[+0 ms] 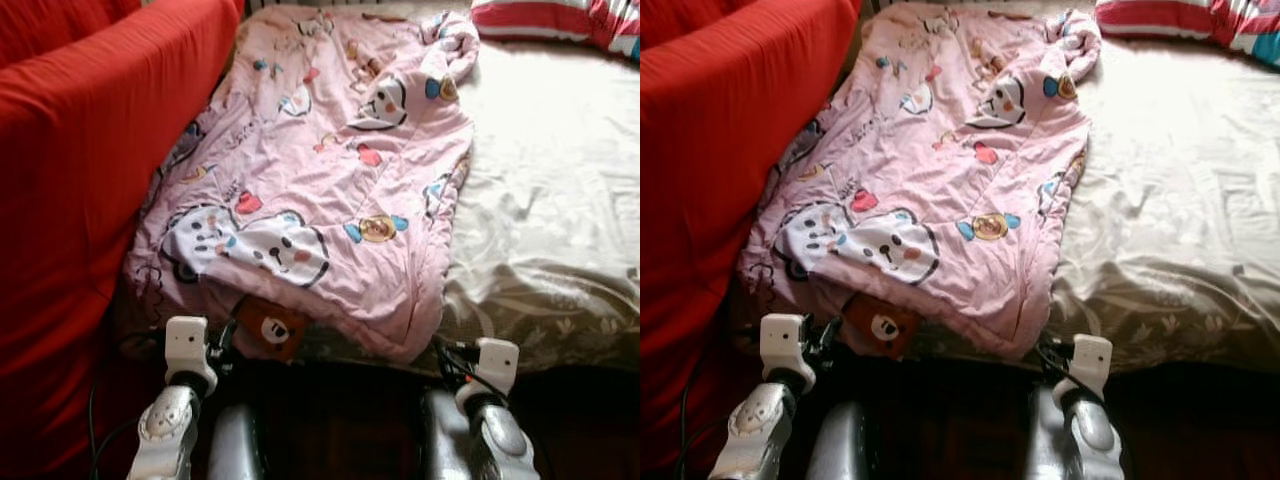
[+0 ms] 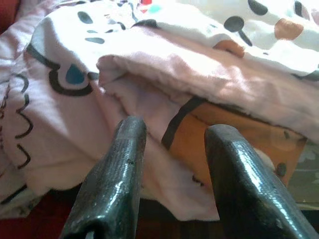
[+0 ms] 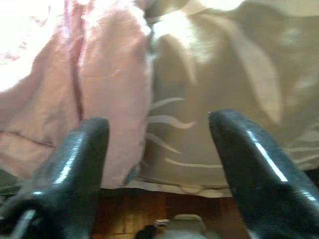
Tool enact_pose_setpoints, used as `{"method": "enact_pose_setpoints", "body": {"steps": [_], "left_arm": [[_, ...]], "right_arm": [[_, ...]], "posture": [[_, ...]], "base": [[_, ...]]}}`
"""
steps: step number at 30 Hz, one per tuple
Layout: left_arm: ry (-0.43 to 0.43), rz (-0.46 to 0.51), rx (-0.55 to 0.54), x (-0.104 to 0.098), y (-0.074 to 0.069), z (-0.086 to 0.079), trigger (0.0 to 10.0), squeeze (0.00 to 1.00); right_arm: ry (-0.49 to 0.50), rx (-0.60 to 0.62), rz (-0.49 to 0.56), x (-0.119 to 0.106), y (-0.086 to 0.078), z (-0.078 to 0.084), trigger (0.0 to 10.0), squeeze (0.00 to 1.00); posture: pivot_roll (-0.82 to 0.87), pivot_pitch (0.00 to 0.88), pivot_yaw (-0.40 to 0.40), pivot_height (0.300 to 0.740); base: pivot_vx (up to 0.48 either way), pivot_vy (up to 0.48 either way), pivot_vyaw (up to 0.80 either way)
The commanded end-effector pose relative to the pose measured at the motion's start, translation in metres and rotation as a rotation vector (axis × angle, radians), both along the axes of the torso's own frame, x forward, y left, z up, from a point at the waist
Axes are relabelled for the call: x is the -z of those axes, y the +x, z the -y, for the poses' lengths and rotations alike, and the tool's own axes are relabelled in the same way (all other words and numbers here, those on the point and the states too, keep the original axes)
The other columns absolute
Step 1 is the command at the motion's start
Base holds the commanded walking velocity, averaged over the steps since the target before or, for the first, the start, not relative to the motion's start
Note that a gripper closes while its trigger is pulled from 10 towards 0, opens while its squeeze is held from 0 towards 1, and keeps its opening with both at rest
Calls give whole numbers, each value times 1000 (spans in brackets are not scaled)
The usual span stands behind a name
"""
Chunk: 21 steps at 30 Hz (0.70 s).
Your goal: Clean up the room
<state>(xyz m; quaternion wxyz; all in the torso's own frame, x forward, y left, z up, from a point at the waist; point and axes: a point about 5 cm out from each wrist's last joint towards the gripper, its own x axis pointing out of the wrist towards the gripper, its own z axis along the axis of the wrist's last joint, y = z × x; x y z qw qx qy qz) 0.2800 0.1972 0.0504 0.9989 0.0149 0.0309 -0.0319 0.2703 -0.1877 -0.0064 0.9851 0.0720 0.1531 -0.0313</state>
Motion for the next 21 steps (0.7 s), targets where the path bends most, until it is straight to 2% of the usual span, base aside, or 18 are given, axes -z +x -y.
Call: {"method": "enact_pose_setpoints", "body": {"steps": [1,7,9,10,11,12,13,21], "left_arm": [[21,25,9,-10,1,-4,10000,0],[26,61,23,-22,5,-1,10000,0],[34,88,42,-30,7,3,10000,0],[40,101,50,-34,8,5,10000,0],[50,104,57,-35,8,6,10000,0],[57,105,61,-36,8,7,10000,0],[62,112,69,-39,8,8,10000,0],[59,141,75,-50,0,14,10000,0]], "right_arm": [[39,-17,-26,3,1,-6,10000,1000],[45,-30,-15,-3,10,-8,10000,1000],[39,-35,-7,-9,18,-9,10000,1000],[38,-38,2,-13,22,-10,10000,522],[38,-41,6,-14,23,-10,10000,247],[39,-43,8,-15,24,-11,10000,247],[39,-44,8,-16,26,-11,10000,0],[42,-70,-1,-17,30,-20,10000,0]], "posture": [[28,227,101,547],[40,248,106,547],[41,269,105,547],[44,272,104,547],[50,275,105,547],[50,275,105,547],[58,285,103,547],[76,320,98,547]], "base": [[0,0,0],[0,0,0],[0,0,0],[0,0,0],[0,0,0],[0,0,0],[0,0,0],[0,0,0]]}}
